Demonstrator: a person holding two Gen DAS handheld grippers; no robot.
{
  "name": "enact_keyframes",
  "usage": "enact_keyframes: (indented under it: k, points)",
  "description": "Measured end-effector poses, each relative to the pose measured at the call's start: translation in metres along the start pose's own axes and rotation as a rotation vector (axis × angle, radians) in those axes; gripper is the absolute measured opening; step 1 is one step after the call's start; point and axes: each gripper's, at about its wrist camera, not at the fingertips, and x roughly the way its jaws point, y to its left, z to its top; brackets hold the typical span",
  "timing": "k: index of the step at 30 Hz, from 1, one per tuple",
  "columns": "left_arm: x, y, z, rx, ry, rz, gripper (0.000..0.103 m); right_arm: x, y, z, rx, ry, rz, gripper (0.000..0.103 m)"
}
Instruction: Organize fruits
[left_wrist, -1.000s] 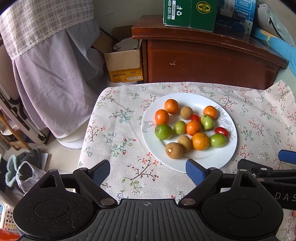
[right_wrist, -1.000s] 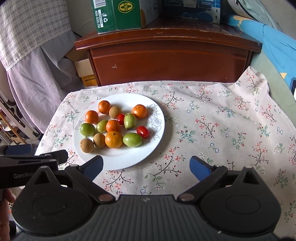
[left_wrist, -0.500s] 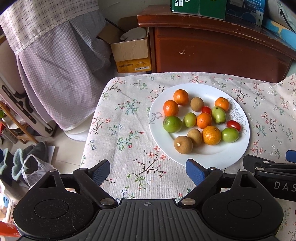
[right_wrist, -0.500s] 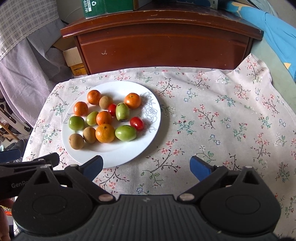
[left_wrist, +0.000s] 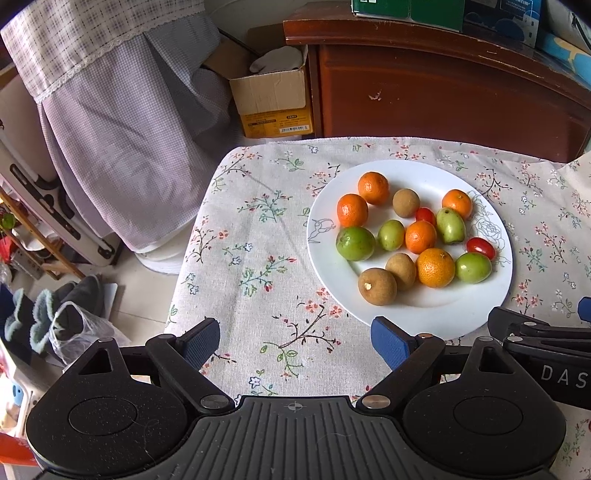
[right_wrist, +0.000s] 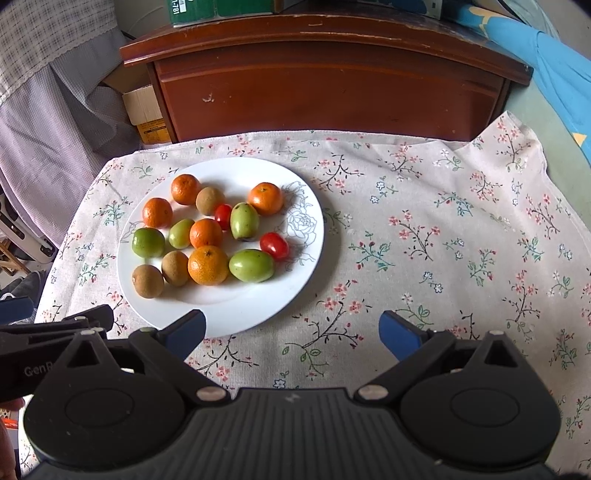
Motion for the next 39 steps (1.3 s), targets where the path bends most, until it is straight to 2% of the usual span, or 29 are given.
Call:
enact_keyframes:
  k: [18,39]
  points:
    - [0.003,-0.001,-0.001,0.011,0.017,0.018,0.09,0.003,0.003,0.0,-0.017,0.005,-0.019,0.1]
    - [0.001,-0.007,-0.013,0.059,0.041,-0.006,0.09,-0.002,-0.001,-0.016,-0.044,0.011,-0.037,0.1]
